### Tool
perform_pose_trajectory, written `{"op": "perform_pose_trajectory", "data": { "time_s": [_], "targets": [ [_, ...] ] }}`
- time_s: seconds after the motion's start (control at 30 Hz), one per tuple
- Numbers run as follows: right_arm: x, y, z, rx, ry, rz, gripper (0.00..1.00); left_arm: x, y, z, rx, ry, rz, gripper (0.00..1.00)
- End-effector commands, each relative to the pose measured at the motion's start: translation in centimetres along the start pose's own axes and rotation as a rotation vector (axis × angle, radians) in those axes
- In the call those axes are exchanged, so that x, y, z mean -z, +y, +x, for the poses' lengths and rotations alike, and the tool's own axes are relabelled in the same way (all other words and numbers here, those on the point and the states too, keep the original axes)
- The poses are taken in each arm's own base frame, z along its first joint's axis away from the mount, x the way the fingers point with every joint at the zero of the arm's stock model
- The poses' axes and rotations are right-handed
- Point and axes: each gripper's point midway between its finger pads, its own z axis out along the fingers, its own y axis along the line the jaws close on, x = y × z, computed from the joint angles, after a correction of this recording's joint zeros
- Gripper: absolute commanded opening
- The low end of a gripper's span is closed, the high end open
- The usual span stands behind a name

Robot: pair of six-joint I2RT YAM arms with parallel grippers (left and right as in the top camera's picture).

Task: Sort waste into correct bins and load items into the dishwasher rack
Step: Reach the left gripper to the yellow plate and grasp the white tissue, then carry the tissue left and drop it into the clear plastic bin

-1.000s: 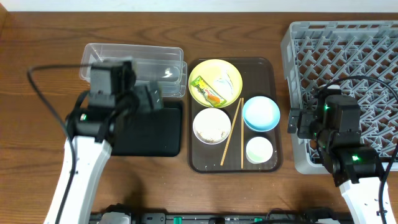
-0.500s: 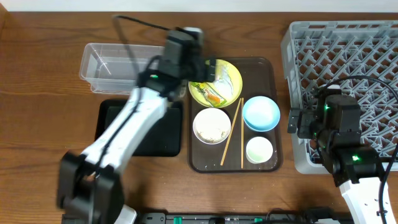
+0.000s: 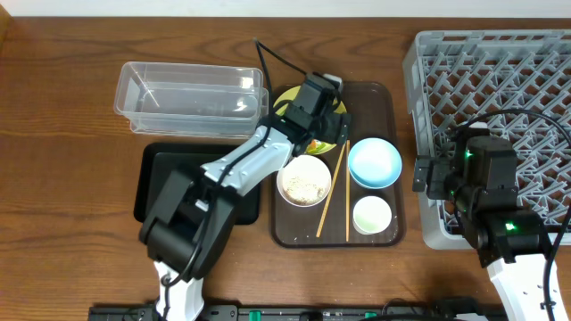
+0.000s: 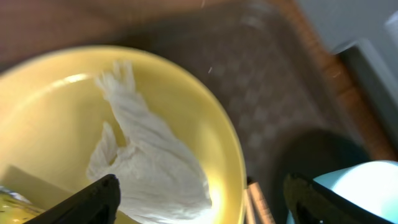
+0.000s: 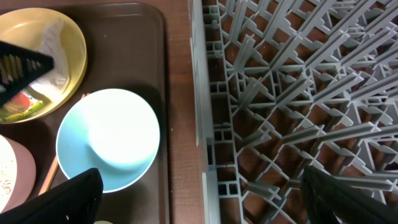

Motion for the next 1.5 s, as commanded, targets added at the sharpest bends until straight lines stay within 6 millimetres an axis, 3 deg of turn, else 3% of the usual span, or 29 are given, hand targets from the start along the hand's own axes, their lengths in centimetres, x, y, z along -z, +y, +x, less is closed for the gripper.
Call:
{"op": "perform_pose_trajectory", "data": {
  "time_s": [0.0,0.13,0.27,0.47,0.53,0.63,0.77,0.9,1.07,1.23,1.3,1.33,1.37,1.47],
  "targets": [
    [0.5,0.3,-0.9,0.009,-0.023,-0.011,0.99,-1.2,0.6,0.8,-0.013,0.025,-0.017,0.82],
    [0.5,0.3,-0.9,0.009,-0.022,-0.011,0.99,-2.0,0.9,1.8,-0.011,0.051,-0.025,0.72],
    [0.5,0.3,-0.8,0.009,-0.022,-0.011,0.99,-2.5,1.7,2.4,-0.009,0.062,-0.060,0.53],
    [0.5,0.3,-0.8,0.009,-0.019,-0.011,0.99,-1.9,1.8,1.5,-0.008,0.036,-0.068,0.13],
    [0.5,0.3,-0.8,0.009,-0.019,-0.011,0.99,-1.3,1.8,0.8,-0.006,0.019,-0.069,0.06],
    [0.5,0.3,-0.8,0.009,-0.019,-0.011,0.99,0.3,1.9,-1.0,0.000,-0.025,-0.066,0.06],
    [0.5,0.3,-0.8,0.009,-0.019,-0.010,0.99,4.3,2.5,-4.2,0.019,-0.106,-0.073,0.06],
    [0.5,0.3,-0.8,0.009,-0.019,-0.010,0.99,9.5,6.7,-6.6,0.072,-0.171,-0.214,0.06],
    [0.5,0.2,-0.8,0.009,-0.020,-0.007,0.99,13.8,12.5,-7.5,0.166,-0.209,-0.355,0.06],
    [0.5,0.2,-0.8,0.009,-0.020,-0.007,0.99,14.4,16.7,-5.2,0.303,-0.144,-0.423,0.07],
    [0.5,0.2,-0.8,0.009,-0.020,-0.007,0.99,14.4,17.7,-4.1,0.363,-0.113,-0.443,0.17],
    [0.5,0.2,-0.8,0.009,-0.021,-0.007,0.99,14.4,18.0,-3.7,0.399,-0.106,-0.447,0.30],
    [0.5,0.2,-0.8,0.009,-0.021,-0.007,0.99,14.4,18.0,-3.7,0.417,-0.108,-0.446,0.36],
    [0.5,0.2,-0.8,0.009,-0.020,-0.007,0.99,13.7,16.4,-4.0,0.417,-0.103,-0.357,0.41]
  ]
}}
